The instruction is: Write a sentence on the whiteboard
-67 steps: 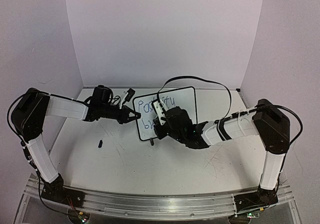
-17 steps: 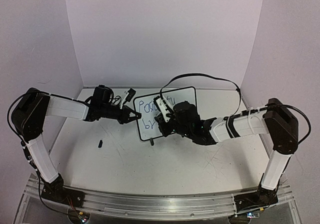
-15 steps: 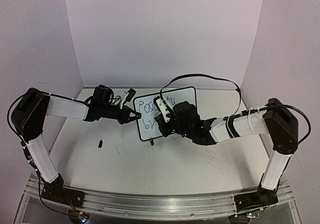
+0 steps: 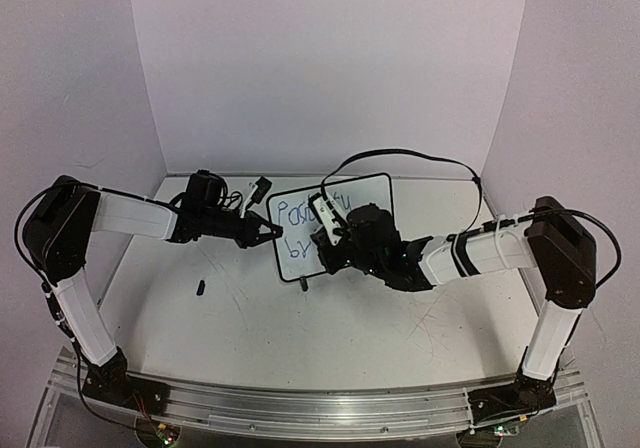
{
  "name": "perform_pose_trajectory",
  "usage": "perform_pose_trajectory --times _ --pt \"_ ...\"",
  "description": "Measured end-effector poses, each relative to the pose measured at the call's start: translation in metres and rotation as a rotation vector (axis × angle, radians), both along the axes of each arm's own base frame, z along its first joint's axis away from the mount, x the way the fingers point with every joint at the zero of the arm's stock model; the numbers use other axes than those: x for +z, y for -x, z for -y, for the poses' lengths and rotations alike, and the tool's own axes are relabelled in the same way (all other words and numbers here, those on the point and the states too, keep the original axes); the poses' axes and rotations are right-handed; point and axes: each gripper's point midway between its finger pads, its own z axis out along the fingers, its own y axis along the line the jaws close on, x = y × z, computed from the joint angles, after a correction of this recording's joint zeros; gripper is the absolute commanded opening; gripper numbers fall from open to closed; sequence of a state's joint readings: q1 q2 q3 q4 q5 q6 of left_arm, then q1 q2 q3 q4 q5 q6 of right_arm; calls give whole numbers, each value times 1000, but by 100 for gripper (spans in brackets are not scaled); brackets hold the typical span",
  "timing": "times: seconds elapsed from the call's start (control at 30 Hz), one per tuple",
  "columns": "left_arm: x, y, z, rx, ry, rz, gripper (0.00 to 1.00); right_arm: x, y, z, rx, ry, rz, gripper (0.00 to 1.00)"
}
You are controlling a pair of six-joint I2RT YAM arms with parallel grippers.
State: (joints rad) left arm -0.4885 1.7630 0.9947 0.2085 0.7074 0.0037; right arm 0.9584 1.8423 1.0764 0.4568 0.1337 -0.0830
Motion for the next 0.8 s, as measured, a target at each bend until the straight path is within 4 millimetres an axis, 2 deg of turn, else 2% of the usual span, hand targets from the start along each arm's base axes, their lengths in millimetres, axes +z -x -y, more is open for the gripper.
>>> perform_pose_trajectory --times 0.43,0.67,0.8 --pt "0 0 0 0 0 0 0 -5 1 1 11 9 -6 0" --pt "0 0 1 -1 0 1 0 -19 0 1 6 30 -28 0" --pt "0 0 0 -1 0 0 0 -19 -1 2 -1 32 -27 0"
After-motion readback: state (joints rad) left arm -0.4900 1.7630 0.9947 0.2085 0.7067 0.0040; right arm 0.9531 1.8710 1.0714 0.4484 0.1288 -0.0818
